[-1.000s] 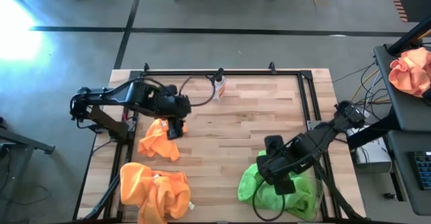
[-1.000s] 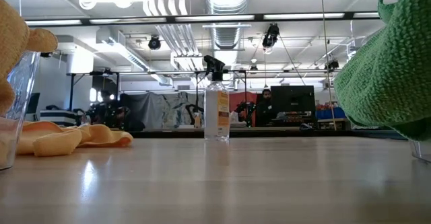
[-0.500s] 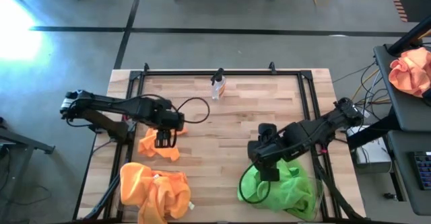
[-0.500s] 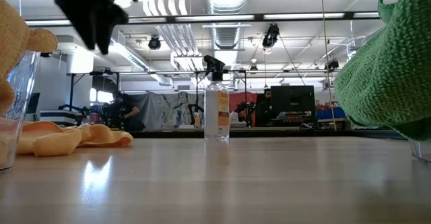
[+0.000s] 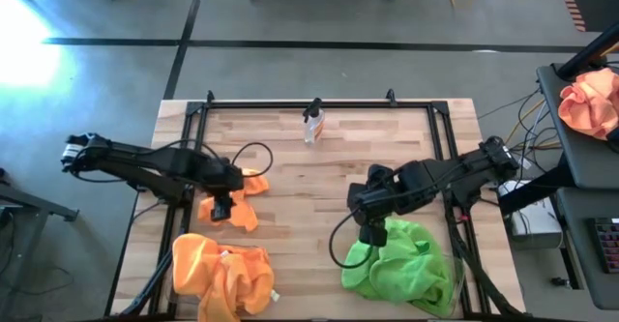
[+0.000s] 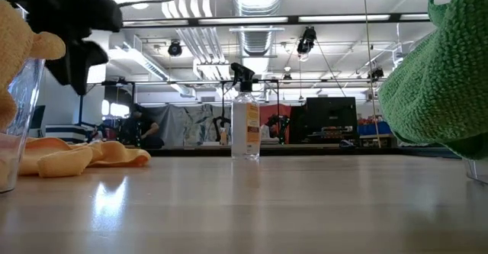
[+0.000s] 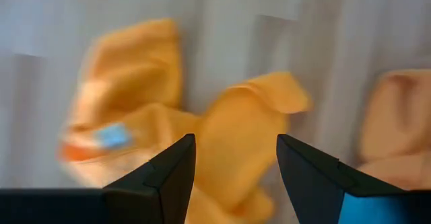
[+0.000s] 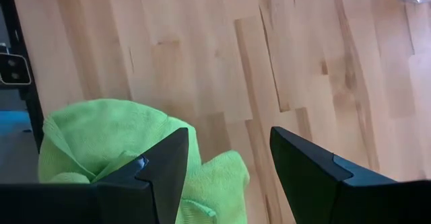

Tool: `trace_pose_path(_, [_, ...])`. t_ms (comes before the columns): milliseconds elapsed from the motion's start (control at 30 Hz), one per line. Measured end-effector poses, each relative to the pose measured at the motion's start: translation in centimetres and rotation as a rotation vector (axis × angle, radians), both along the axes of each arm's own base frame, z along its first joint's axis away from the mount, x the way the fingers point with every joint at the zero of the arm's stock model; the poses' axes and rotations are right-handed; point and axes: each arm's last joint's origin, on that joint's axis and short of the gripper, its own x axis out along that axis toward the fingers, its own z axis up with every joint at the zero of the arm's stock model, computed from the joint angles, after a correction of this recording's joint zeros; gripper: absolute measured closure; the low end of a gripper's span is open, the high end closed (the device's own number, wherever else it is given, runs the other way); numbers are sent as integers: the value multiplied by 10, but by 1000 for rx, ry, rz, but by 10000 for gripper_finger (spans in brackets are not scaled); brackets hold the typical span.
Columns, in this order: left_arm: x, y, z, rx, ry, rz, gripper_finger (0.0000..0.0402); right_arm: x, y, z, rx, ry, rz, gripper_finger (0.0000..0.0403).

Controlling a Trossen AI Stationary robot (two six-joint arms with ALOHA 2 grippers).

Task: Sort microfiber towel by color & place in baskets
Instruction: Put the orange microfiber cloth into the left transparent bin

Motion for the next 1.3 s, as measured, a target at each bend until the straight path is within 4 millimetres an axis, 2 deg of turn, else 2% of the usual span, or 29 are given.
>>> trace_pose_path(100, [-7, -2, -12, -98, -47, 0, 211, 1, -2, 0, 1, -3, -7, 197])
trace_pose_path(200, [-12, -1, -23, -123, -71, 22, 211, 1, -2, 0, 1, -4, -8, 197])
trace_pose_path(367, [-21, 0, -41, -101, -22, 56, 211, 2, -2, 0, 5, -9, -7, 197])
trace_pose_path(633, [-11, 5, -45, 31, -12, 264, 211, 2, -1, 1, 16, -19, -4, 197])
trace_pose_path(933, [-11, 4, -68, 20, 114, 344, 211, 2, 1, 1, 48, -7, 10, 197])
trace_pose_path(1300, [-28, 5, -97, -4, 220, 428, 211, 0, 3, 0, 84, 15, 28, 197])
